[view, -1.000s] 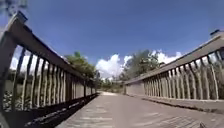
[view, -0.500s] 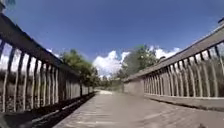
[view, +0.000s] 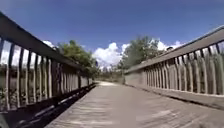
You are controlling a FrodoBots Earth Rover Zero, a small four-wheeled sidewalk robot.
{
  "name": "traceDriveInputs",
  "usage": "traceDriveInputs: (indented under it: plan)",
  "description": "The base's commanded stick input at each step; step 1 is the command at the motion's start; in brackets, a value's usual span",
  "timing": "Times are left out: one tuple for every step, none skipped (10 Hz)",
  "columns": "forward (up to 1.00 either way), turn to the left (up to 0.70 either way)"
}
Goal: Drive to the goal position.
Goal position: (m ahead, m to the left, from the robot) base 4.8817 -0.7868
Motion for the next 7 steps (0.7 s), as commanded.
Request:
traceDriveInputs:
  plan:
    - [0.44,0.02]
    - [0.44,0.02]
    - [0.44,0.02]
    - [0.44,0.02]
    - [0.44,0.02]
    - [0.44,0.02]
    - [0.44,0.02]
